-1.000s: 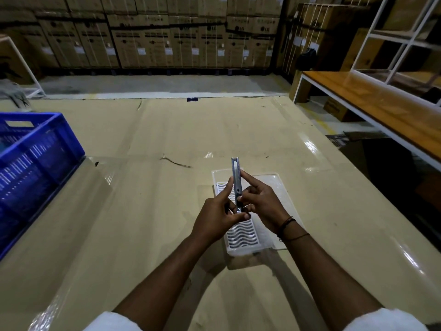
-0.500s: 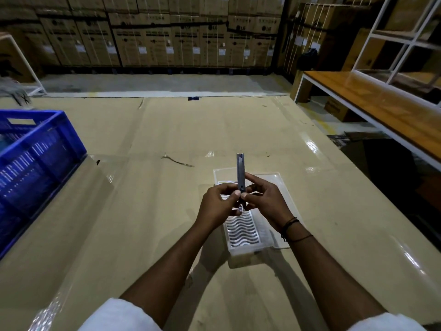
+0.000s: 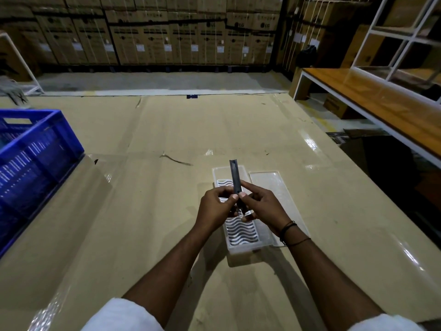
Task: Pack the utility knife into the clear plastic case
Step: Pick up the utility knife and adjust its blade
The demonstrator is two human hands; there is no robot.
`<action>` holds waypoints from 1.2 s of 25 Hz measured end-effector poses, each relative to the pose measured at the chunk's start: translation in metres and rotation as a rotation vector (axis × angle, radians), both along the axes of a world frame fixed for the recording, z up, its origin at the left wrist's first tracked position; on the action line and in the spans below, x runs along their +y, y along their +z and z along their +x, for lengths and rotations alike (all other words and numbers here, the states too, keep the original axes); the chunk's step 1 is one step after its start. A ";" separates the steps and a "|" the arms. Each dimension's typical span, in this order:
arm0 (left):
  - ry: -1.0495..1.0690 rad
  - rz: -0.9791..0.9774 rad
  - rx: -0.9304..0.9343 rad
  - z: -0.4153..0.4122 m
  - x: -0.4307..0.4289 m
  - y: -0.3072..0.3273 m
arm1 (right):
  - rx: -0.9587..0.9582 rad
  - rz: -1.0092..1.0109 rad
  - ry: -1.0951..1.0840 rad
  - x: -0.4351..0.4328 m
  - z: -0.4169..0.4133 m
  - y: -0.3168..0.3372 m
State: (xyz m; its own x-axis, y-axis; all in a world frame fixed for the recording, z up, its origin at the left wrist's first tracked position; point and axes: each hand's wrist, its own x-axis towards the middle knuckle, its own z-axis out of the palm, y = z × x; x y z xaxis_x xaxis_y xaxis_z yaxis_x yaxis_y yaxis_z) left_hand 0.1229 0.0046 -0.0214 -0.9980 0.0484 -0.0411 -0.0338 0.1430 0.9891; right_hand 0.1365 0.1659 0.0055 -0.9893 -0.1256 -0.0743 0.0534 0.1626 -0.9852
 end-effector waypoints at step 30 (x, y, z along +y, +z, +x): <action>0.062 -0.127 -0.059 -0.007 0.010 0.004 | 0.118 0.099 -0.025 0.001 0.001 -0.013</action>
State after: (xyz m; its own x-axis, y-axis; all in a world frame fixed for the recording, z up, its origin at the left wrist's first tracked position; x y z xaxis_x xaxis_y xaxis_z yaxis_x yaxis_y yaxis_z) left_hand 0.1157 0.0141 -0.0174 -0.9946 -0.0228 -0.1017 -0.1041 0.2624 0.9593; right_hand 0.1379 0.1667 -0.0071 -0.9946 -0.0989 0.0320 -0.0568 0.2595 -0.9641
